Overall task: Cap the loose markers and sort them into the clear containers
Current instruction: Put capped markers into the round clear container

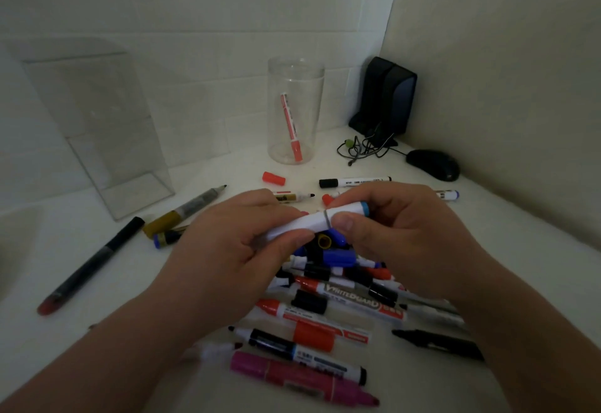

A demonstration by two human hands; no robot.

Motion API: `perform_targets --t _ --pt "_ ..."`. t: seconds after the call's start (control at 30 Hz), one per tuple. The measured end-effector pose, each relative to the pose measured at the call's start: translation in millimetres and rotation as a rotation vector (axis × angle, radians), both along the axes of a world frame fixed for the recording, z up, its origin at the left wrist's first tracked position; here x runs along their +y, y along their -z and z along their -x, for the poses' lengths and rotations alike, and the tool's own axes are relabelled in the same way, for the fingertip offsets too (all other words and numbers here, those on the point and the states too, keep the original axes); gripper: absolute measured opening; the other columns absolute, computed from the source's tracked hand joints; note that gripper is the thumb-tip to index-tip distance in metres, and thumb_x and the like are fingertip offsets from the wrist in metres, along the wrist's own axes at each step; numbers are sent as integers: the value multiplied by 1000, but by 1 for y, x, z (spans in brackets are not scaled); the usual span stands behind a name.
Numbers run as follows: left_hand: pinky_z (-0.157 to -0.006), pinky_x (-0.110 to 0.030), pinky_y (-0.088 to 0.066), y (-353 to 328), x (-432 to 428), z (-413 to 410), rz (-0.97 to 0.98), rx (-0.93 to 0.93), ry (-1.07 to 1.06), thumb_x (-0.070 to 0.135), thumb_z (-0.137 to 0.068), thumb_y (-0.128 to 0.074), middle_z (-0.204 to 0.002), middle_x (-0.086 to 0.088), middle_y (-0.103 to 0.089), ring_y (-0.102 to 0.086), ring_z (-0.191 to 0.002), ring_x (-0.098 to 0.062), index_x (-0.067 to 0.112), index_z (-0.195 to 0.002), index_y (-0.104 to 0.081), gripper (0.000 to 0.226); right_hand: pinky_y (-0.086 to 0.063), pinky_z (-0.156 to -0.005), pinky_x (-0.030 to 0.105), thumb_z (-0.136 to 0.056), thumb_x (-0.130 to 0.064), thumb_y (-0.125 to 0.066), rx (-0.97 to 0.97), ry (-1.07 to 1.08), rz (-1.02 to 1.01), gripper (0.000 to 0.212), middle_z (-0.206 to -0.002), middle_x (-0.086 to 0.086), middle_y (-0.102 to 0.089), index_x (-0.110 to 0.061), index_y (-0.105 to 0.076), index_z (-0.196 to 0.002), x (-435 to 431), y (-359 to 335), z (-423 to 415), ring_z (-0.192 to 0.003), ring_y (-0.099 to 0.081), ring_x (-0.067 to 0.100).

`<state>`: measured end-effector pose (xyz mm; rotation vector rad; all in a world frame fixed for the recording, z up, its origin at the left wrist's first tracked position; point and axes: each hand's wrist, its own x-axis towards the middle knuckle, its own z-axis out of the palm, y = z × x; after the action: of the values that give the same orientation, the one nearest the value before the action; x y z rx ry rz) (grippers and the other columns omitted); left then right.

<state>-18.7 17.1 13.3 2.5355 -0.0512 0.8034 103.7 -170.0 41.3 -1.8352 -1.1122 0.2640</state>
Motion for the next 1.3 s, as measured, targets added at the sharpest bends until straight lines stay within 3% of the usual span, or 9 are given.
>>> perform_targets --t 0.23,0.4,0.57,0.67,0.8,1.03,1.13,1.2,1.3 --pt "-65 -18 -44 3 2 1 69 25 71 46 -95 -55 -78 18 -62 -59 -76 -8 36 -106 -73 23 -43 -45 24 -90 -24 -65 -57 13 16 9 -61 -3 -63 -28 -72 -95 1 3 7 -47 -49 12" --pt "-66 -16 -43 2 -1 -7 121 -37 80 42 -96 -53 -78 15 -60 -57 -78 -7 30 -102 -72 24 -47 -51 18 -82 -31 -67 193 47 -169 22 -60 -7 -64 -15 -69 -97 8 4 13 -49 -54 4" --pt "-74 -13 -40 7 5 -12 107 -59 -15 48 -97 -51 -92 23 -57 -57 -89 -4 34 -119 -68 31 -50 -56 15 -89 -14 -64 272 137 -309 8 -63 -6 -68 -15 -69 -95 22 6 28 -53 -59 2" --pt "-82 -15 -40 9 13 -14 168 -90 -168 57 -97 -45 -107 22 -52 -53 -103 -2 35 -128 -59 41 -50 -54 17 -92 -19 -62 262 202 -293 7 -59 -6 -64 -18 -69 -93 30 -4 29 -50 -55 3" --pt "-71 -16 -37 5 18 -11 212 -168 -273 45 -100 -41 -88 21 -52 -51 -88 0 45 -93 -53 13 -49 -51 19 -93 -28 -63 42 343 -322 11 -62 -4 -63 -22 -68 -85 46 -39 17 -51 -52 5" --pt "-55 -24 -31 3 19 -9 218 -103 -283 57 -93 -36 -57 6 -41 -43 -56 -8 28 -61 -40 44 -50 -61 23 -92 -35 -66 -303 610 -550 23 -74 3 -68 -13 -67 -85 109 -109 -48 -65 -63 15" --pt "-54 -23 -29 4 22 -8 195 -48 -309 51 -96 -43 -55 5 -40 -42 -53 -8 25 -57 -39 47 -51 -63 18 -90 -33 -65 -292 645 -474 19 -73 0 -67 -17 -62 -79 140 -119 -87 -67 -64 16" --pt "-53 -24 -30 4 27 -8 221 -33 -333 48 -97 -46 -54 3 -41 -42 -52 -9 22 -57 -42 48 -61 -69 35 -88 -32 -66 -229 632 -358 14 -77 1 -70 -22 -64 -78 156 -116 -111 -71 -70 18" --pt "-52 -29 -30 2 35 -6 321 -48 -328 45 -100 -45 -54 0 -45 -45 -54 -13 17 -59 -47 50 -62 -60 34 -88 -27 -67 -147 616 -229 17 -89 6 -73 -15 -69 -101 167 -106 -120 -73 -72 18"
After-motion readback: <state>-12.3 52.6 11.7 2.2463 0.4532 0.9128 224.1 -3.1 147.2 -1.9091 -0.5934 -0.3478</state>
